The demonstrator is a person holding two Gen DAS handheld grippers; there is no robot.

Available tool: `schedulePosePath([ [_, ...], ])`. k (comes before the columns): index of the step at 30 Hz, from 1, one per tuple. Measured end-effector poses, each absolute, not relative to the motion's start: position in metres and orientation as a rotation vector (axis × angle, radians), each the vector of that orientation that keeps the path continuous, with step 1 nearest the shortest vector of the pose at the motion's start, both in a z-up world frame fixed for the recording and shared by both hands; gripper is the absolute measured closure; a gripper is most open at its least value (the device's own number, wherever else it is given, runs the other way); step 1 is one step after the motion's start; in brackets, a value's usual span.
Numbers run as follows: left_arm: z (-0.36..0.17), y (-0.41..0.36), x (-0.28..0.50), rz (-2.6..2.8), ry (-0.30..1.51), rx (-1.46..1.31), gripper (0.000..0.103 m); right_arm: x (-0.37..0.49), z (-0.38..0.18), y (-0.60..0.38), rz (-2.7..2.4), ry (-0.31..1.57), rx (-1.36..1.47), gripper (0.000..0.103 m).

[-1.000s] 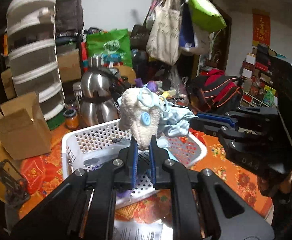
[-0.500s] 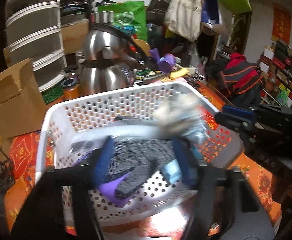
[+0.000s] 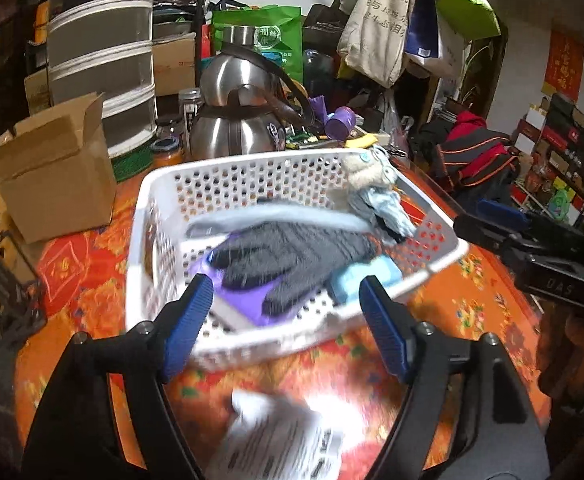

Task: Organize soft objects
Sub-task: 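Move both grippers to the printed white paper sheet and pinch it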

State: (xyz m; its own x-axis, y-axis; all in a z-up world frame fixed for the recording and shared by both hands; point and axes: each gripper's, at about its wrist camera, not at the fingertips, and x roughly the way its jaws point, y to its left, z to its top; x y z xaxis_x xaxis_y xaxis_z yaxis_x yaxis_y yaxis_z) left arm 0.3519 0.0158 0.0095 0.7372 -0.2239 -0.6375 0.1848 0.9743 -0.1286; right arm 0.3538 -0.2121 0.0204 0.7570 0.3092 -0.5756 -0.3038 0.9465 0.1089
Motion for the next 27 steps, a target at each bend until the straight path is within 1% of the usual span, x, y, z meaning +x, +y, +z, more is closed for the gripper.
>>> schedulePosePath([
  [2, 0.009, 0.024, 0.331, -0.204, 0.707, -0.056, 0.029, 0.343, 0.019, -0.210, 0.326, 0.632, 0.013, 0.033],
  [4, 0.005, 0.034, 0.307, -0.193, 0.714, -0.060, 0.028, 0.325, 0.017, -0.210, 0.329, 0.626, 0.035, 0.028],
  [10, -0.026, 0.067, 0.239, -0.166, 0.753, -0.122, 0.024, 0.267, -0.011, -0.200, 0.387, 0.656, 0.073, 0.026],
  [14, -0.056, 0.090, 0.212, -0.156, 0.788, -0.186, 0.024, 0.243, -0.035, -0.182, 0.441, 0.704, 0.061, 0.026],
  [21, -0.104, 0.102, 0.200, -0.153, 0.874, -0.190, 0.024, 0.236, -0.085, -0.155, 0.550, 0.819, 0.099, 0.026],
  [27, -0.123, 0.099, 0.211, -0.177, 0.919, -0.201, 0.024, 0.244, -0.100, -0.127, 0.591, 0.870, 0.057, 0.026],
])
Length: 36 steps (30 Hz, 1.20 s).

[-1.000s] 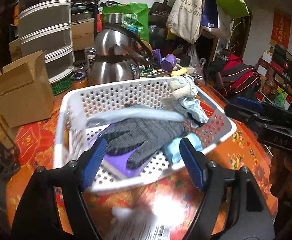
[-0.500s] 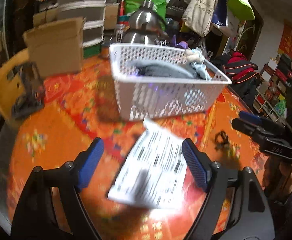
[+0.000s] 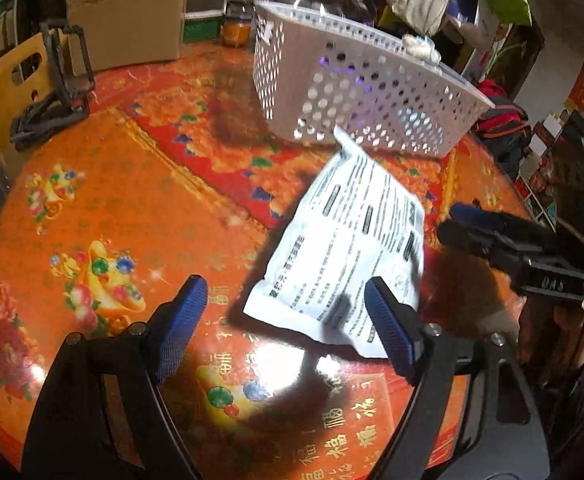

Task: Organize soft objects
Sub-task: 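Move both grippers to the printed white paper sheet and pinch it, then lift the paper sheet with both grippers and carry it over the basket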

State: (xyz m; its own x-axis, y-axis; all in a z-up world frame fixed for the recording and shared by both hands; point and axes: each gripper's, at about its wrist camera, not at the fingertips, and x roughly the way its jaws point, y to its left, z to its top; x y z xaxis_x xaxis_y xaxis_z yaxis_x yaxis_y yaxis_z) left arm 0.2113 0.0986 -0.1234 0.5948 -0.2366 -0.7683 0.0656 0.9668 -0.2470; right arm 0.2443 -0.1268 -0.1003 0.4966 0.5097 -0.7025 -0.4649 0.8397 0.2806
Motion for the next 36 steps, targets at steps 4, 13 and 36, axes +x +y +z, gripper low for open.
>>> schedulePosePath([
  [4, -0.132, 0.096, 0.218, -0.186, 0.939, -0.198, 0.024, 0.257, -0.110, -0.120, 0.603, 0.906, 0.070, 0.026],
  [13, -0.134, 0.086, 0.226, -0.210, 0.923, -0.179, 0.024, 0.276, -0.118, -0.098, 0.631, 0.920, 0.017, 0.026],
  [36, -0.132, 0.101, 0.217, -0.238, 0.852, -0.237, 0.096, 0.268, -0.119, -0.079, 0.707, 0.915, -0.050, 0.089],
])
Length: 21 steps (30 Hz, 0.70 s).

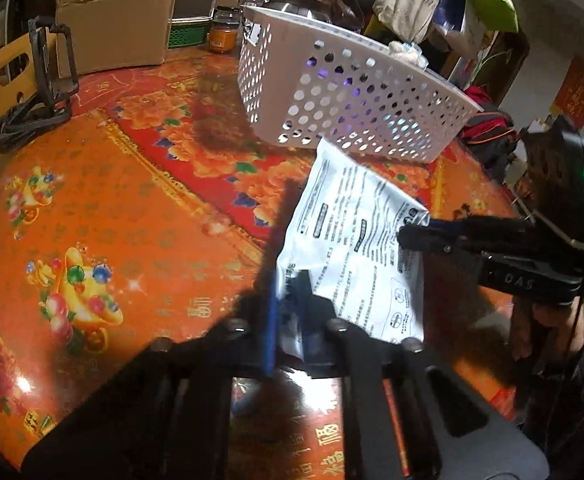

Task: Organize soft objects
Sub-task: 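Lift the paper sheet with both grippers and carry it over the basket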

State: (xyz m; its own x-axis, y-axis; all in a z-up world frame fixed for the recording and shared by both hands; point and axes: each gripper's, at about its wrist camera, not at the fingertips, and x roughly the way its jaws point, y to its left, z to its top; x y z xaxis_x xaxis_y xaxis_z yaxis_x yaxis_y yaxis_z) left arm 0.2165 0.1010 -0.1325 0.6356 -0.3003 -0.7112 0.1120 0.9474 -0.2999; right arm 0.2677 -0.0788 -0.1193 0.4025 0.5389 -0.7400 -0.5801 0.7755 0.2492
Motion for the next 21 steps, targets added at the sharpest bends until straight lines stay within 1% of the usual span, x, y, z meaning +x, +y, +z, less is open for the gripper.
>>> schedulePosePath([
  [1, -0.133, 0.100, 0.216, -0.238, 0.854, -0.233, 0.097, 0.266, -0.118, -0.080, 0.713, 0.913, -0.044, 0.090],
  [10, -0.125, 0.090, 0.207, -0.278, 0.821, -0.231, 0.098, 0.252, -0.108, -0.098, 0.702, 0.870, 0.000, 0.095],
  [21, -0.076, 0.090, 0.194, -0.304, 0.713, -0.252, 0.098, 0.237, -0.061, -0.118, 0.693, 0.753, 0.030, 0.096],
])
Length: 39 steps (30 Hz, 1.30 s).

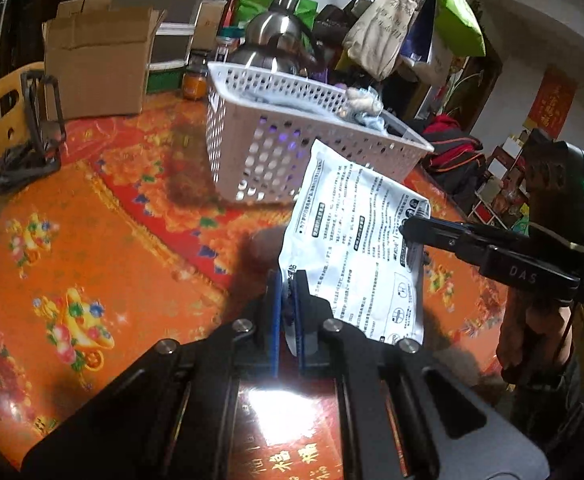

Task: Organize soft objects
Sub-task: 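Lift the paper sheet with both grippers and carry it over the basket, then lower the paper sheet into the basket and open both grippers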

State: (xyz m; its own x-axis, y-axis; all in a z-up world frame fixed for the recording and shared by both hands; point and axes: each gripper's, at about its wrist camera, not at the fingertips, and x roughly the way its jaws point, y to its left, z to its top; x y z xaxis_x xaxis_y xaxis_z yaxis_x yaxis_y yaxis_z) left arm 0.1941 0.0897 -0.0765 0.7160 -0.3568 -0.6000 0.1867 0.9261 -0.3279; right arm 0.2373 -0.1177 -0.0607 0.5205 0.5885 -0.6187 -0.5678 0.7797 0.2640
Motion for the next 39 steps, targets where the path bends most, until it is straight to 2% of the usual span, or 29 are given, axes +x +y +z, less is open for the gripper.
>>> schedulePosePath([
  [13, 0.003, 0.084, 0.214, -0.325, 0.605, -0.225, 0.098, 0.242, 0.020, -0.125, 0.671, 0.622, 0.013, 0.097],
  [24, 0.070, 0.076, 0.295, -0.315, 0.565, -0.213, 0.098, 0.303, 0.084, -0.137, 0.608, 0.570, 0.042, 0.097],
  [31, 0.074, 0.069, 0.355, -0.293, 0.599, -0.210, 0.098, 0.353, 0.094, -0.139, 0.574, 0.587, 0.052, 0.097],
  [39, 0.036, 0.066, 0.418, -0.247, 0.684, -0.230, 0.098, 0.406, 0.067, -0.132, 0.521, 0.647, 0.017, 0.097],
])
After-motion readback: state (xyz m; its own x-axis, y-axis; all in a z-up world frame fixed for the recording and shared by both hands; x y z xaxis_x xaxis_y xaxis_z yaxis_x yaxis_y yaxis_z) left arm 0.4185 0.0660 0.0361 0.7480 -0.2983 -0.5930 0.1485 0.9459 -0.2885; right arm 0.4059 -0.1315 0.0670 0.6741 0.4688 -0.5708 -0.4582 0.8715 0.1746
